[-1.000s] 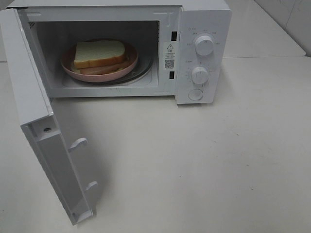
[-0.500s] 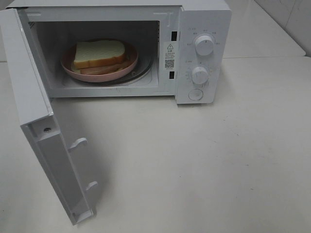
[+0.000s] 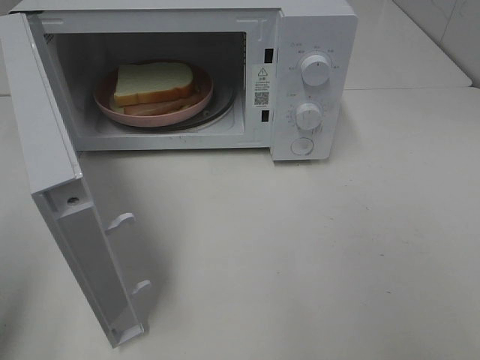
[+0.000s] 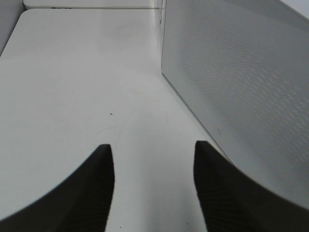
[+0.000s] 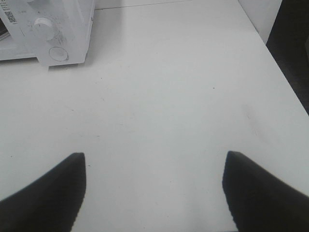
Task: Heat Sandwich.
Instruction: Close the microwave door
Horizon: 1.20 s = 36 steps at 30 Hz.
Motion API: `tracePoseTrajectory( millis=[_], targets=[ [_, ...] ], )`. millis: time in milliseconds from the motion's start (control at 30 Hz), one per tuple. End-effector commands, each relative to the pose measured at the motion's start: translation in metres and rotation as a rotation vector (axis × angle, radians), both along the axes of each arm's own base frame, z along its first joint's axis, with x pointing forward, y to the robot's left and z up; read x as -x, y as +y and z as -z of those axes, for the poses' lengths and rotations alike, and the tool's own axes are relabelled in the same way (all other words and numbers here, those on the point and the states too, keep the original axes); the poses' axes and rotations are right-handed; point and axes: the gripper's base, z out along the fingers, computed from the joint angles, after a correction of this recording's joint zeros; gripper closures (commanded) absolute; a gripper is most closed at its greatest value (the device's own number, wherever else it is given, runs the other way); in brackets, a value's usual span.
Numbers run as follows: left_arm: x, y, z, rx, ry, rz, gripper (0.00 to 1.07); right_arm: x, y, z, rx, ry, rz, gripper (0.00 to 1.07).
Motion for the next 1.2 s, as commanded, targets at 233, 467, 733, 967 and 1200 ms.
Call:
tracePoseTrajectory(
  millis=[233,467,733,967,1200],
  targets=[
    [-0.038,0.001,0.008,-0.007,0.015,-0.013,1.07,0.004,0.000,0.000,-0.003,-0.036,0.004,0.32],
    [-0.064,0.001,0.008,-0.022,-0.063,-0.018,1.07,0.004,0.000,0.000,-0.003,-0.036,0.004,0.32],
    [-0.092,0.002,0.026,-0.040,-0.186,-0.021,1.07,0.004,0.000,0.000,-0.003,-0.036,0.004,0.32],
    [-0.099,0.001,0.042,-0.072,-0.305,0.002,1.07,0.004,0.000,0.000,-0.003,-0.036,0.004,0.32],
    [-0.107,-0.005,0.060,-0.134,-0.355,0.097,1.07,0.004,0.000,0.000,-0.003,-0.036,0.004,0.32]
  ],
)
